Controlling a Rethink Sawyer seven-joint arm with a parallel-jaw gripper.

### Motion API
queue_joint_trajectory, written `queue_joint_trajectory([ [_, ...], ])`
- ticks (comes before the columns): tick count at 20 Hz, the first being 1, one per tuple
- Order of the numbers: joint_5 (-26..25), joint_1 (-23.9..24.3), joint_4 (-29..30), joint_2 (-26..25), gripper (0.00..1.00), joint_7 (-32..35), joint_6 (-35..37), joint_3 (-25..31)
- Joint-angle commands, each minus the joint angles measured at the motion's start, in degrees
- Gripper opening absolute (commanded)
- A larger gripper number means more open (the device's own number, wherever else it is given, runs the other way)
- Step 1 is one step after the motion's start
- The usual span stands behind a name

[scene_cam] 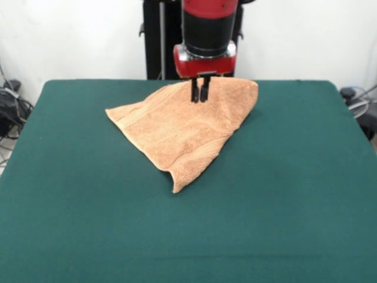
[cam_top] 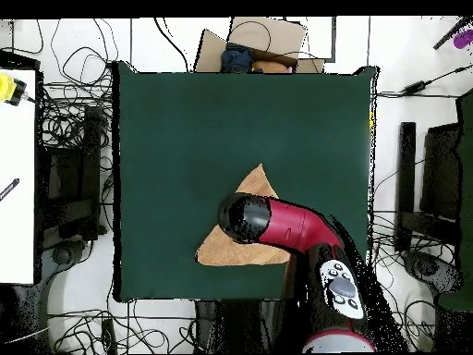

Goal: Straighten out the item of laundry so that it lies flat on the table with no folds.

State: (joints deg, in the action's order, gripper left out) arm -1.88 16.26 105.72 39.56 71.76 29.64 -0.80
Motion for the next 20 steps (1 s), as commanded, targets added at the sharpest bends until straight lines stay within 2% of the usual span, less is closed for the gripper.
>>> queue_joint_trajectory([
  [1, 3.29, 1.6, 6.5, 4.25, 0.0, 12.32, -1.77, 2.28],
  [6, 3.43, 1.63, 5.35, 3.46, 0.0, 12.07, -1.44, 2.42],
  [8, 2.69, 3.57, 6.05, 1.81, 0.0, 10.8, -5.82, 3.92],
  [12, -1.65, 14.78, 4.37, -10.94, 0.0, 3.45, -19.01, 12.01],
  [14, -4.42, 18.86, 3.35, -15.59, 0.0, 1.65, -23.38, 14.8],
  [20, -12.0, 22.78, -0.53, -23.16, 0.0, 2.61, -29.73, 17.22],
])
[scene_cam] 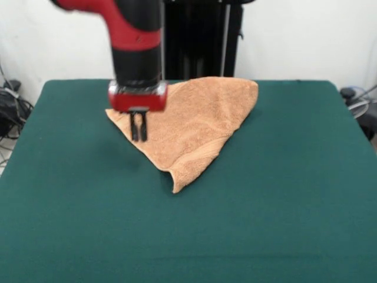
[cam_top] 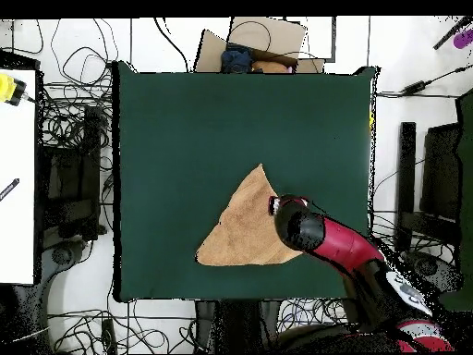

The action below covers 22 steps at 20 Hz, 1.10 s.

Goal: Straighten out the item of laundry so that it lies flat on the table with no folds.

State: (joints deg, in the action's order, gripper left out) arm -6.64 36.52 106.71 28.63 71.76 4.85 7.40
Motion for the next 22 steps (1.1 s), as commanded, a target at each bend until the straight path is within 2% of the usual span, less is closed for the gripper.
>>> queue_joint_trajectory([
  [1, -7.92, 2.51, -2.11, -12.72, 0.0, 2.99, -5.24, 9.03],
  [9, -10.77, 2.76, -3.61, -15.11, 0.0, 5.11, -5.17, 8.99],
  [14, -8.8, -0.64, -3.99, -14.01, 0.0, 7.29, -3.81, 5.74],
  [15, -8.53, -0.94, -4.03, -13.9, 1.0, 7.46, -3.53, 5.43],
  [22, -8.64, -0.27, -3.86, -13.79, 1.0, 7.05, -2.6, 5.83],
])
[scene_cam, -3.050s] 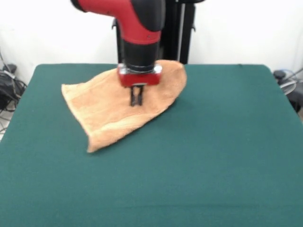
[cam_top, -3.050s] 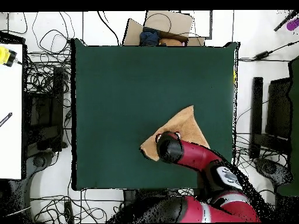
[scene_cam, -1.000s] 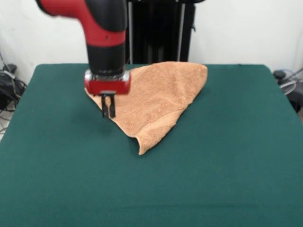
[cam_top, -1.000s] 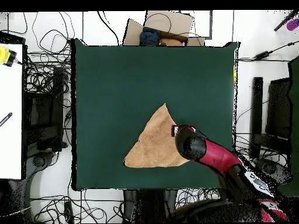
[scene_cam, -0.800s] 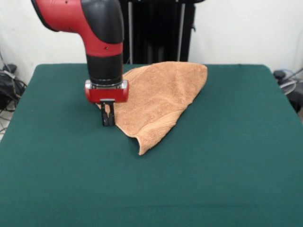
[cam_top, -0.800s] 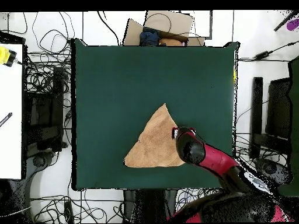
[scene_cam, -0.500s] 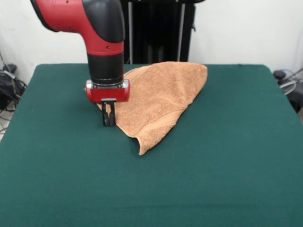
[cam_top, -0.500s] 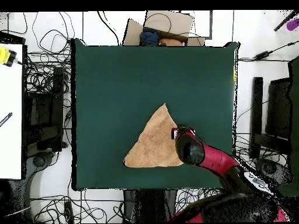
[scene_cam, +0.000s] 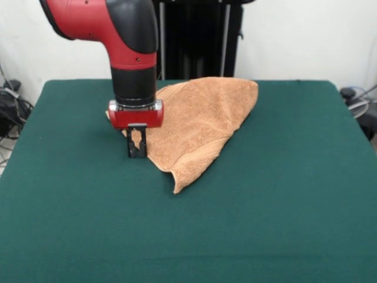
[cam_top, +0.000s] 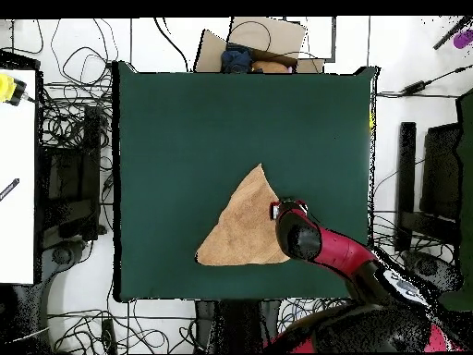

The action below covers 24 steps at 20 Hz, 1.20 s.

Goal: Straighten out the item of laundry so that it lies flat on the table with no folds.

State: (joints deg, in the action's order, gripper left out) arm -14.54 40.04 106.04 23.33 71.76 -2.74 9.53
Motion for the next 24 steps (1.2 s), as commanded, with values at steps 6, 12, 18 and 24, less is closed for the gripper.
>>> queue_joint_trajectory([
  [6, -2.07, -4.11, -3.1, -8.15, 1.0, 6.71, 2.94, 3.78],
  [12, 0.2, -2.74, -1.33, -5.6, 1.0, 6.57, 8.93, 4.83],
  [18, 4.1, -11.27, 2.81, 11.7, 1.0, 8.18, 22.47, -0.07],
  [24, 5.13, -14.45, 1.34, 16.83, 1.0, 9.76, 31.3, -1.52],
])
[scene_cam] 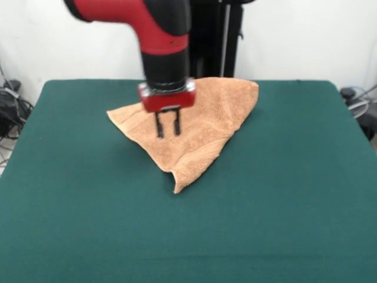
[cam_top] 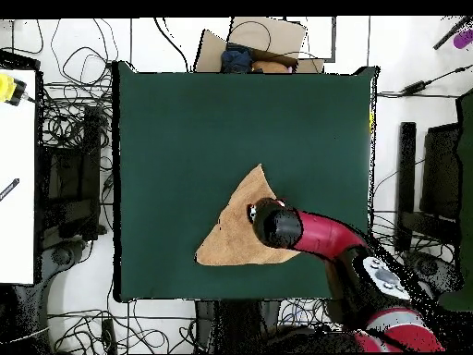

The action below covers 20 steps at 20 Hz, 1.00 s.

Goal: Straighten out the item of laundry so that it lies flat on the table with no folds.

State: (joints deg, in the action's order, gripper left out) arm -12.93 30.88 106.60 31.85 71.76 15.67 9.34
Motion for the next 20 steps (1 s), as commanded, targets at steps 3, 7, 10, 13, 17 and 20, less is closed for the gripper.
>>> queue_joint_trajectory([
  [3, 3.31, -5.61, 1.34, 9.91, 1.0, 10.01, 14.35, -1.57],
  [7, 2.37, -4.25, 2.31, 7.34, 1.0, 10.59, 10.33, -0.79],
  [10, 0.71, -3.12, 1.47, 1.26, 1.0, 10.99, 3.0, -0.1],
  [13, -0.35, -2.35, 0.48, -3.02, 1.0, 10.79, -2.1, 0.34],
  [17, -0.65, -2.24, 0.05, -5.82, 1.0, 10.53, -6.08, 0.36],
  [20, -0.67, -2.12, -0.24, -8.15, 1.0, 10.24, -8.85, 0.37],
])
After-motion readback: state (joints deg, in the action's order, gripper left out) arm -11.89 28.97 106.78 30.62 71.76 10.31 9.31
